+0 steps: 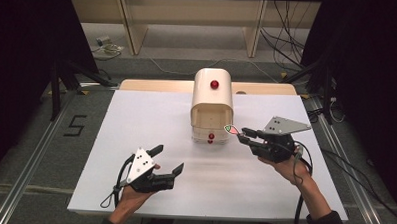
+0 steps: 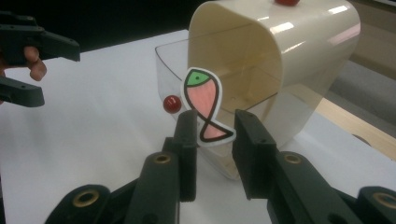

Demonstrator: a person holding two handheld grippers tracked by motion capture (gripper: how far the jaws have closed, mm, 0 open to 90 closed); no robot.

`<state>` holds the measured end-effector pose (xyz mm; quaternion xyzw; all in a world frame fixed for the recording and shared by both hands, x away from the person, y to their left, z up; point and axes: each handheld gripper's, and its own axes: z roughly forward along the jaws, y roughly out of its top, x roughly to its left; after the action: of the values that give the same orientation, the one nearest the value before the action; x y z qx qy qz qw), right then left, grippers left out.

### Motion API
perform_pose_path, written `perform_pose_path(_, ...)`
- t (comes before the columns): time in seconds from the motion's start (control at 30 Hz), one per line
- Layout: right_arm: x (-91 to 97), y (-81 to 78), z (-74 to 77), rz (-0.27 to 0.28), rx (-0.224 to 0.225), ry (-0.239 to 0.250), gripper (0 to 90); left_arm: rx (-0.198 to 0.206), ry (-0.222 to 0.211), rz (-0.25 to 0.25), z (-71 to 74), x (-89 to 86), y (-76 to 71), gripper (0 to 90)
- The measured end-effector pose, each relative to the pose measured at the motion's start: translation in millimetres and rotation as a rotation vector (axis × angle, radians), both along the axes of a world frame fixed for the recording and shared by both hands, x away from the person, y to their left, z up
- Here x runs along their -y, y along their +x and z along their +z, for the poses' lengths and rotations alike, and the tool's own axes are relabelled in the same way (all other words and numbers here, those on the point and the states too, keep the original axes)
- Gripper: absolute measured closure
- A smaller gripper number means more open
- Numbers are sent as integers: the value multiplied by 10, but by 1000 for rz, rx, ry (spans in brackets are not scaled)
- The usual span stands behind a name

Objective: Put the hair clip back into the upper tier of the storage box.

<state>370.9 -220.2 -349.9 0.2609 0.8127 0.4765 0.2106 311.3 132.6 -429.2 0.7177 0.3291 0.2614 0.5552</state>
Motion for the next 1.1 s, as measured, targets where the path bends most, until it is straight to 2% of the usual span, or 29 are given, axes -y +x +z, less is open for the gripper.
perform_pose_path(1.1, -121, 192, 100, -19, 31, 67, 719, 3, -3, -1, 2, -5, -1, 147)
